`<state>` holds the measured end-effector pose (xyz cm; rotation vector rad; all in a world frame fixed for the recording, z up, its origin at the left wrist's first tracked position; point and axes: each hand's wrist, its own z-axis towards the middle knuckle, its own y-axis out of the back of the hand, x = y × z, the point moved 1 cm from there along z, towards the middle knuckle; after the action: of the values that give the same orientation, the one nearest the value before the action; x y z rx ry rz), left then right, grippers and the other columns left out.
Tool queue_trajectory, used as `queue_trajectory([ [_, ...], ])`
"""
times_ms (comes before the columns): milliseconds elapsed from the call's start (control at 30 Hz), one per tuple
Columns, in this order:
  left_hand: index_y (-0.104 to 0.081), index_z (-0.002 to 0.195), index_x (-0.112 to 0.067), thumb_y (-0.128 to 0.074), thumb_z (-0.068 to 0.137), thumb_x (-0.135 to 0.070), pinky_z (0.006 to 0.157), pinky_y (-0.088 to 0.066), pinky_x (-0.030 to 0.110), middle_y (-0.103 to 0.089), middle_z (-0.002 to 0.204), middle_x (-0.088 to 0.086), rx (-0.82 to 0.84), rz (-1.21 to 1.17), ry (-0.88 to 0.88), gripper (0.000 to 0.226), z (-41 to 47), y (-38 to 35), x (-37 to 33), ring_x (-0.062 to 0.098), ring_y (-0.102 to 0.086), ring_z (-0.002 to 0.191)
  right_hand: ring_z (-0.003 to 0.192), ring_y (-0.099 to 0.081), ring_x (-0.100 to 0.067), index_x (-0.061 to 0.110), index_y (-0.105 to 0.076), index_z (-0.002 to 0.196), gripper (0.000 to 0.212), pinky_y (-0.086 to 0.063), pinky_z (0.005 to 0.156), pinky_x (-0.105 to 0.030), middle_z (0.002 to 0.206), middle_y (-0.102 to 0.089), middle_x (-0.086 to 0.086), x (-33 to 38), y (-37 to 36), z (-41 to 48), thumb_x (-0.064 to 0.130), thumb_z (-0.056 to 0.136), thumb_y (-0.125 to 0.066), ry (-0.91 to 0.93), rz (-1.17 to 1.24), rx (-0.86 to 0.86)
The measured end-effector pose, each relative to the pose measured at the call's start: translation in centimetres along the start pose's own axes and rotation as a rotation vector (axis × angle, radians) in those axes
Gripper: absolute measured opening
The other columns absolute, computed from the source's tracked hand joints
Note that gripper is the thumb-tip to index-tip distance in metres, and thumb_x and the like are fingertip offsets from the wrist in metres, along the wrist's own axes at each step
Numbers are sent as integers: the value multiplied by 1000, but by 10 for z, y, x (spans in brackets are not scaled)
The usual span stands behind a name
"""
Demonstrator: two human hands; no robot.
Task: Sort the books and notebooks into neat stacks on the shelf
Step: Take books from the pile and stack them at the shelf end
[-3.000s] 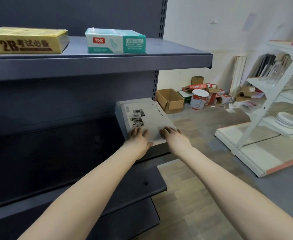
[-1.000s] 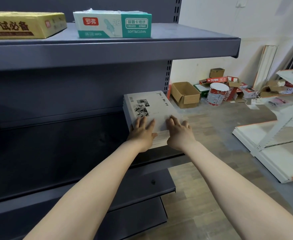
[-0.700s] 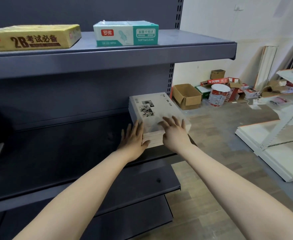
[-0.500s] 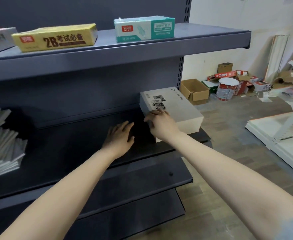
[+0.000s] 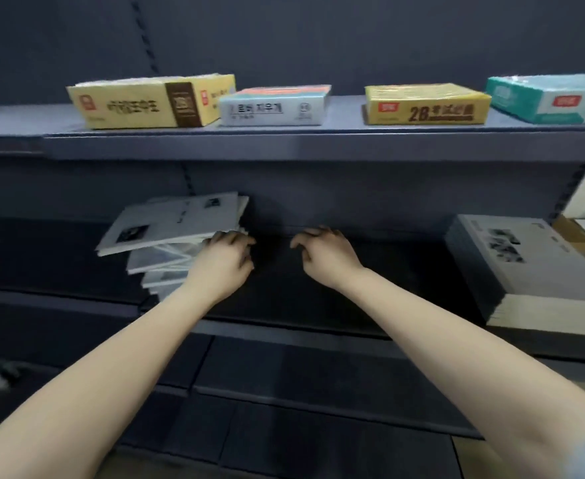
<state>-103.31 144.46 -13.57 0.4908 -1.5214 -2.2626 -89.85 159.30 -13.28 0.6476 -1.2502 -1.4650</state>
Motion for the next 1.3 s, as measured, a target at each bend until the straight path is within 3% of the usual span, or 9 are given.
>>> queue_trajectory([
  [333,-58,123,-15,-54,84,-20,87,-44,38,-60,123,6,-51,132,172,40,-59,45,142,30,-53,110,123,-43,-22,22,-56,125,39,-37,100,-33,133,-53,1,136,-41,78,12,89,-46,236,45,29],
  [567,-61,118,-14,-57,83,-25,82,-44,38,-61,115,6,-72,147,187,38,-54,43,195,30,-55,103,123,-43,-23,16,-55,127,37,-33,100,-32,132,-54,-1,177,-59,110,18,91,-46,298,10,5],
  [667,-63,115,-16,-59,79,-24,82,-45,38,-62,112,6,-77,128,160,37,-46,36,208,31,-57,101,131,-34,-21,17,-46,136,42,-25,107,-32,143,-42,1,179,-67,128,24,95,-43,259,-67,55],
  [800,-60,121,-19,-57,82,-25,87,-43,38,-59,122,3,-81,86,159,40,-43,29,221,31,-54,108,144,-12,-22,19,-20,149,56,-9,116,-35,158,-13,4,182,-85,148,32,98,-39,137,-135,207],
  [867,-60,121,-16,-59,82,-23,86,-43,40,-59,122,6,-73,88,143,39,-47,24,228,33,-54,108,144,-10,-25,18,-15,150,58,-9,116,-36,158,-11,2,187,-98,150,32,99,-38,91,-162,241],
  [1100,-56,125,-12,-60,80,-17,87,-41,43,-57,125,8,-111,25,165,45,-51,10,246,35,-51,110,122,-35,-34,14,-35,137,57,-29,107,-40,142,-29,-7,198,-108,152,-6,84,-40,-10,-207,123],
  [1200,-54,126,-14,-60,82,-19,90,-40,42,-60,122,5,-168,7,153,44,-49,14,245,32,-50,112,118,-39,-32,16,-38,134,59,-33,103,-41,138,-34,-4,186,-109,147,-6,79,-45,52,-234,60],
  [1300,-53,125,-14,-64,80,-18,92,-39,40,-63,116,3,-194,-28,127,46,-47,21,242,29,-52,111,120,-40,-26,18,-43,131,61,-27,106,-34,132,-40,0,163,-108,136,-6,75,-50,119,-190,11],
])
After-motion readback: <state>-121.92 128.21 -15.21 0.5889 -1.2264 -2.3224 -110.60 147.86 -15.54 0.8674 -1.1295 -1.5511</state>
